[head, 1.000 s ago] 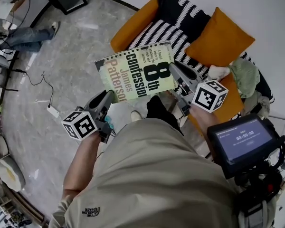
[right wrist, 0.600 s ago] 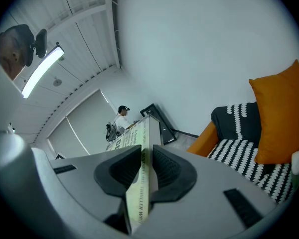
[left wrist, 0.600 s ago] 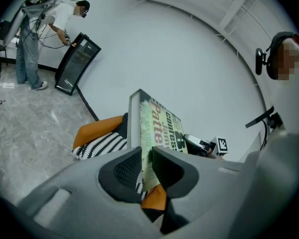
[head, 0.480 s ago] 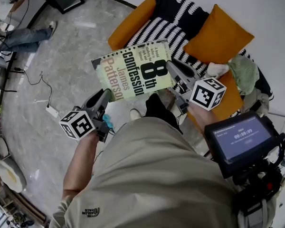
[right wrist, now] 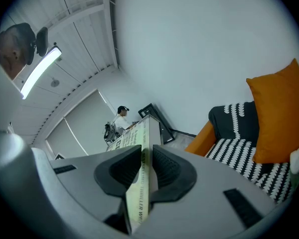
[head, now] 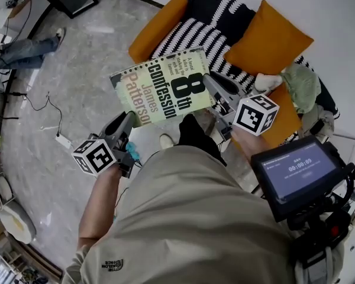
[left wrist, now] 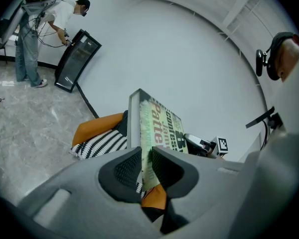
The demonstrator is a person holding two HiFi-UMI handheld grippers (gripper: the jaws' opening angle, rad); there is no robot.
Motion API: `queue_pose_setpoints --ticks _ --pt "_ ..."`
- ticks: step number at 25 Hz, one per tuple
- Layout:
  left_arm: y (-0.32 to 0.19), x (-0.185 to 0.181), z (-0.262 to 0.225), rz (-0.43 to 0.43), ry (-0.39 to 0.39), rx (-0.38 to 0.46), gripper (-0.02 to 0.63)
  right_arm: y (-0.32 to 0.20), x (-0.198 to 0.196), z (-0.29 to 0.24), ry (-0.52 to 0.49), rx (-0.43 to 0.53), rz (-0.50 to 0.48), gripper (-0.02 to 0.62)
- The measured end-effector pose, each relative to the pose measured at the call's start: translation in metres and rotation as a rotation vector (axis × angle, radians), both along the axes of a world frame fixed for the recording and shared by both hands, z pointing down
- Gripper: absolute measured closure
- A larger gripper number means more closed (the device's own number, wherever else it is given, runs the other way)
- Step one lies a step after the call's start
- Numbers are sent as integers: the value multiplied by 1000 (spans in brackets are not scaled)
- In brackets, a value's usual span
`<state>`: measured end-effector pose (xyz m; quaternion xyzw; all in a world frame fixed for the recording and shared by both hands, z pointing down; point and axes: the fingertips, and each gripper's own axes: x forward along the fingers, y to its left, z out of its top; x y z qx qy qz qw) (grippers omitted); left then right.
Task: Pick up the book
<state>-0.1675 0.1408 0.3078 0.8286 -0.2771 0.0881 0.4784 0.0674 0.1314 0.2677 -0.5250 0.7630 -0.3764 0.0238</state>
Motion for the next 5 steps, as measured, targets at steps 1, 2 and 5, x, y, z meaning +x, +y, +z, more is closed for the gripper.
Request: queue_pose_setpoints --ticks 1,2,5 --pt "-1 0 0 0 1 -1 537 0 0 0 0 0 1 518" --pt "-1 0 0 1 1 -1 537 -1 0 1 0 1 1 518" --pt "-4 -1 0 0 -1 1 537 -4 -1 1 -1 4 0 518"
